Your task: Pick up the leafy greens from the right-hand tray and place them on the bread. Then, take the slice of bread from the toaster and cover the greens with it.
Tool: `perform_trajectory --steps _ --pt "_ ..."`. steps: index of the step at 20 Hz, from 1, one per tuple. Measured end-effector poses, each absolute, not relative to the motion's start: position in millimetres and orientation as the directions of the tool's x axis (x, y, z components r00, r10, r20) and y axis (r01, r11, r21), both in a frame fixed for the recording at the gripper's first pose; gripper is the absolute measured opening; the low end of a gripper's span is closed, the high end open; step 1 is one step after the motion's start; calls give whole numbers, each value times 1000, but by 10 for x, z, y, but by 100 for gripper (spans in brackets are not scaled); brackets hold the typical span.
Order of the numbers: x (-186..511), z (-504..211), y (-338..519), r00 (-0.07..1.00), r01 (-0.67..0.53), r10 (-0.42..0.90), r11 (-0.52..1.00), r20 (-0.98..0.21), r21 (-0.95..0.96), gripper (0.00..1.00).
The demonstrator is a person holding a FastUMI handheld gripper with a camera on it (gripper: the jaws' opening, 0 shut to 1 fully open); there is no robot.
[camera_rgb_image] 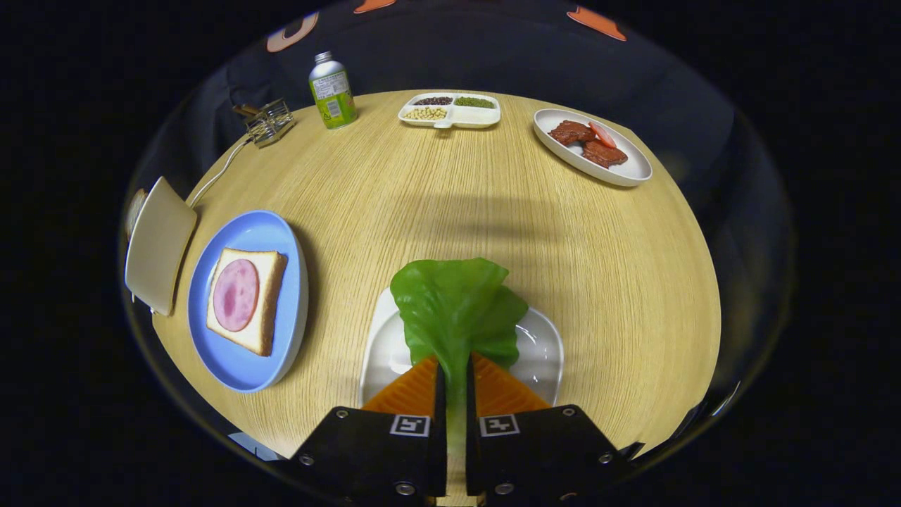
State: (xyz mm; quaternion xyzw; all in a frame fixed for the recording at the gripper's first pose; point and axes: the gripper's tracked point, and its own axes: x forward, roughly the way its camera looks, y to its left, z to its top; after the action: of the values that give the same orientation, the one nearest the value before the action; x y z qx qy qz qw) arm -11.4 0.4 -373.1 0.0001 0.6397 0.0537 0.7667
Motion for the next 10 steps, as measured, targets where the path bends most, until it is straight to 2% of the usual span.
perform_trajectory --steps 2,10 --pt "-136 -3655 62 162 -69 121 991 -979 112 10" --pt "79 -3112 375 250 -91 224 974 -942 208 10"
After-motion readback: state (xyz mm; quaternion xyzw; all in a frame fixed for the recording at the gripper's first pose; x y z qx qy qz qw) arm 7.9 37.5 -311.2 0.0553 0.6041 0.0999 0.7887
